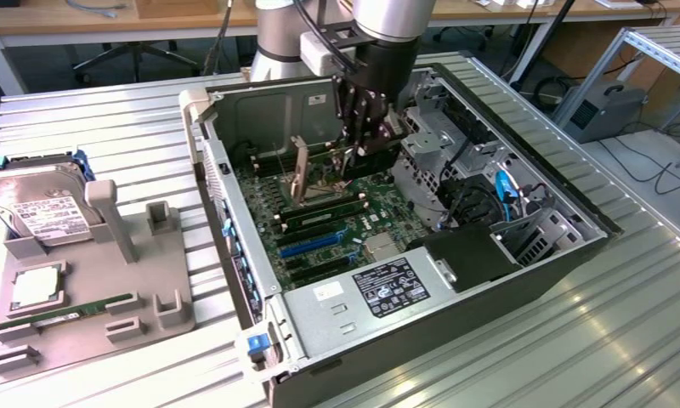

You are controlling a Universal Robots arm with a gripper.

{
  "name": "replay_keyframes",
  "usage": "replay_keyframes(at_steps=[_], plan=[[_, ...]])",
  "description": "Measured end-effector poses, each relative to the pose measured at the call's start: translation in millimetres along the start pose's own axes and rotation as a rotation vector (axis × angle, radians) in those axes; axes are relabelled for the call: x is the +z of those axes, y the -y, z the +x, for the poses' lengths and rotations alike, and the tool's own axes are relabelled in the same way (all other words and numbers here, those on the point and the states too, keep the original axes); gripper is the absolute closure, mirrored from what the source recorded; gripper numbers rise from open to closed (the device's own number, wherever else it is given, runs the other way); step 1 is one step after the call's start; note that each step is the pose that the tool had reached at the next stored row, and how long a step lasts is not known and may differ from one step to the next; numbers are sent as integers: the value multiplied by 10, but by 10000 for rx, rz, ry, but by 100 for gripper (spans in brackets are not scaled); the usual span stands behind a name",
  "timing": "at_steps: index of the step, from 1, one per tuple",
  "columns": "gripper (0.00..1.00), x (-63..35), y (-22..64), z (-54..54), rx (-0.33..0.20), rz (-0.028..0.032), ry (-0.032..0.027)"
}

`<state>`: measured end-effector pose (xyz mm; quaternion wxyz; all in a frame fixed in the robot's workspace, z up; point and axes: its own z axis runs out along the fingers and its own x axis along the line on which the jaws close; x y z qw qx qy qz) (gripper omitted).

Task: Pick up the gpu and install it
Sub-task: 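Insert the gpu into the slot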

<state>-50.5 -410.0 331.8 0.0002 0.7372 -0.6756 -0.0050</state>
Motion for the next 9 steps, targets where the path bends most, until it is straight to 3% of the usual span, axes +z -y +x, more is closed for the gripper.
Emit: replay_keyframes(at_steps=[7, 8, 9], plan=[[73, 0, 0, 0, -71, -1, -1], [73, 0, 1, 0, -73, 0, 18], [73, 0, 1, 1, -75, 7, 98]])
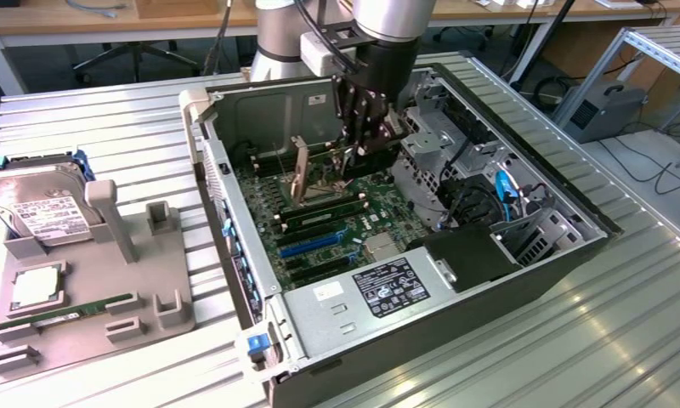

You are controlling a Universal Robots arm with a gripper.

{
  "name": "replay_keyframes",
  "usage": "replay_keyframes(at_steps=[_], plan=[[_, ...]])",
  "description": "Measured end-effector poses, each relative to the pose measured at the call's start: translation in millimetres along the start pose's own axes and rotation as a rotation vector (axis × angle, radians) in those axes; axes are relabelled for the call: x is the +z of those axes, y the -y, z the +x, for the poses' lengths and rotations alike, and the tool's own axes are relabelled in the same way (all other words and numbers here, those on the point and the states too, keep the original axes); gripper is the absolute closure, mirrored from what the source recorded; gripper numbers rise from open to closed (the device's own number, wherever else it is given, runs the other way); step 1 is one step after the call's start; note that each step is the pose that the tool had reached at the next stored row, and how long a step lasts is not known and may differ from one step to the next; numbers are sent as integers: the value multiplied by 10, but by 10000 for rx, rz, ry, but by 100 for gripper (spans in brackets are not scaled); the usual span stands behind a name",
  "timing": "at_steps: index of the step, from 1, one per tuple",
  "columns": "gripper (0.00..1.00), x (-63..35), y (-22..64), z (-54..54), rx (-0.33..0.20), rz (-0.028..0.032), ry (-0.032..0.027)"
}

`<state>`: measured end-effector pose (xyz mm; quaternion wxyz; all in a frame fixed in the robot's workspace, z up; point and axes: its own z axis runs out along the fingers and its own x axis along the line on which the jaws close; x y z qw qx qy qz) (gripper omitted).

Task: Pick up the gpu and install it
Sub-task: 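Insert the gpu into the slot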

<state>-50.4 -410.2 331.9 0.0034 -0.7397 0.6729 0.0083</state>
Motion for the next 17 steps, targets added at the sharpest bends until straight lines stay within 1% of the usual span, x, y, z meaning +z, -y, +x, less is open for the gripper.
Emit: replay_keyframes(at_steps=[2, 3, 4, 6, 8, 11, 13, 17], plan=[[73, 1, -2, 5, 3, 33, 343], [73, 1, -2, 5, 40, 44, 444], [73, 1, -2, 5, 82, 48, 462], [73, 1, -2, 5, 97, 48, 463], [73, 2, -1, 5, 222, 53, 463], [73, 7, -2, 5, 760, 74, 464], [73, 11, -1, 6, 1001, 85, 467], [73, 13, -5, 33, 1030, 85, 466]])
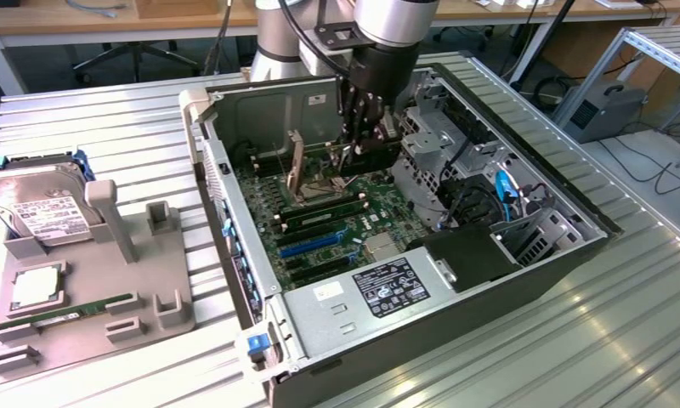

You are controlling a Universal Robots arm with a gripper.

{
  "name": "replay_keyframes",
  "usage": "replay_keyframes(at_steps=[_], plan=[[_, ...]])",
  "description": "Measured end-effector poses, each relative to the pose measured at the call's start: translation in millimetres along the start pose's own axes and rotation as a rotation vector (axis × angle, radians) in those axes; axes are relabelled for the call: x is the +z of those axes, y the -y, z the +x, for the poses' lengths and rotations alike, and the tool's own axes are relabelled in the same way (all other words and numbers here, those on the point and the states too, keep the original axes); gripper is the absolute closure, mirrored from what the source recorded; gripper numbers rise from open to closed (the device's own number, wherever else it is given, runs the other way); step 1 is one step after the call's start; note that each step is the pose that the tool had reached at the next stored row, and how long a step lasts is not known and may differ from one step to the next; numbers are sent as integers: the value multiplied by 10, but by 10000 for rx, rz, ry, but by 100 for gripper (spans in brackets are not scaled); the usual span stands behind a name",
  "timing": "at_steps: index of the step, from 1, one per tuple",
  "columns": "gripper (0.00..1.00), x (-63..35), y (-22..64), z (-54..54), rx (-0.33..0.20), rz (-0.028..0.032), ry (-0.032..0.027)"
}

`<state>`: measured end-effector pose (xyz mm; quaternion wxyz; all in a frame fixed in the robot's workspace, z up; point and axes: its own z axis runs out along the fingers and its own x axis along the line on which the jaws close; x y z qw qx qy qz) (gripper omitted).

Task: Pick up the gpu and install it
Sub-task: 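Insert the gpu into the slot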

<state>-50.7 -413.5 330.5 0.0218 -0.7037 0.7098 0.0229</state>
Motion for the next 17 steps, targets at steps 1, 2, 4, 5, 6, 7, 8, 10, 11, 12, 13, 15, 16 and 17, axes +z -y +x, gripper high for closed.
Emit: replay_keyframes(at_steps=[1, 2, 4, 5, 6, 7, 8, 10, 11, 12, 13, 15, 16, 17], plan=[[73, 0, 0, 11, 1, 0, 1], [73, 0, 0, 20, 1, 0, 1], [73, -1, 0, 38, 0, 0, 1], [73, -1, 0, 47, 0, 1, 1], [73, -2, 0, 56, 0, 0, 1], [73, -2, 0, 65, 0, 0, 1], [73, -3, 0, 74, 0, 0, 1], [73, -3, 0, 90, 0, 1, 1], [73, -3, 0, 98, 0, 1, 1], [73, -4, 1, 105, 0, 0, 1], [73, -4, 1, 110, 0, 0, 1], [73, -5, 0, 126, 1, 0, 0], [73, -5, 0, 135, 1, 0, 0], [73, -5, 0, 142, 1, 1, 1]])
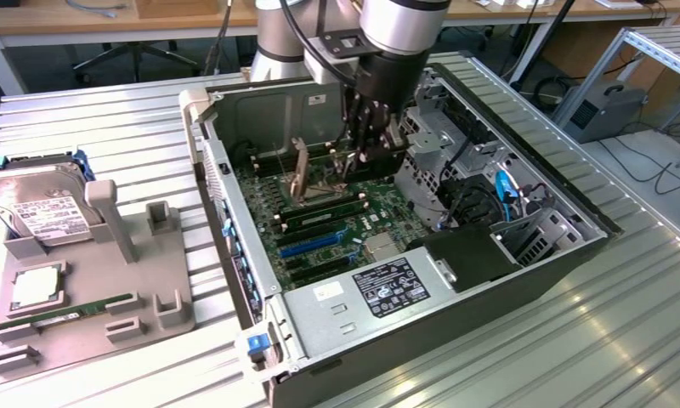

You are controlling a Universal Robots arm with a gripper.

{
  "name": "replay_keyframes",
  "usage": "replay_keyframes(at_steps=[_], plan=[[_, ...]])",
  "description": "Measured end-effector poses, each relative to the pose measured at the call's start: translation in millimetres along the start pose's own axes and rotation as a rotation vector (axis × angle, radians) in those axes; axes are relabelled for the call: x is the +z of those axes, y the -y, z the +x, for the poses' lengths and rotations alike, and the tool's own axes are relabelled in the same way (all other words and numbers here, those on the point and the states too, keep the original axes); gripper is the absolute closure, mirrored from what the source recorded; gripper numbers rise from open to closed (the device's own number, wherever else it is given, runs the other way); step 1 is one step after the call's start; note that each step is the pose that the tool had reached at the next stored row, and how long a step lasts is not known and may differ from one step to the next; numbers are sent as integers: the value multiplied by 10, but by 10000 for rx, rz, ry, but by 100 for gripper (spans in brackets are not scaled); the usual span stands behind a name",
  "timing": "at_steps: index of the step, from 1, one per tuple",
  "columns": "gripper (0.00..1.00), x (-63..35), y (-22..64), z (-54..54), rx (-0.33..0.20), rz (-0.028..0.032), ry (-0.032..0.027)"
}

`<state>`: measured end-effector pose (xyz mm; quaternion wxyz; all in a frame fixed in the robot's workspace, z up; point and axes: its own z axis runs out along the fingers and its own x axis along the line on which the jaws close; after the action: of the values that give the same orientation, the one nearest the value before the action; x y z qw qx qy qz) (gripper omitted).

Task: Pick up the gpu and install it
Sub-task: 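Insert the gpu into the slot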

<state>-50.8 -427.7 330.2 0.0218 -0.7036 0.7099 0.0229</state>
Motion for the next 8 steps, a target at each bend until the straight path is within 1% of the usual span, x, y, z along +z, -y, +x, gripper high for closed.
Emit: replay_keyframes(at_steps=[8], plan=[[73, 0, -3, 36, 0, 0, 0]])
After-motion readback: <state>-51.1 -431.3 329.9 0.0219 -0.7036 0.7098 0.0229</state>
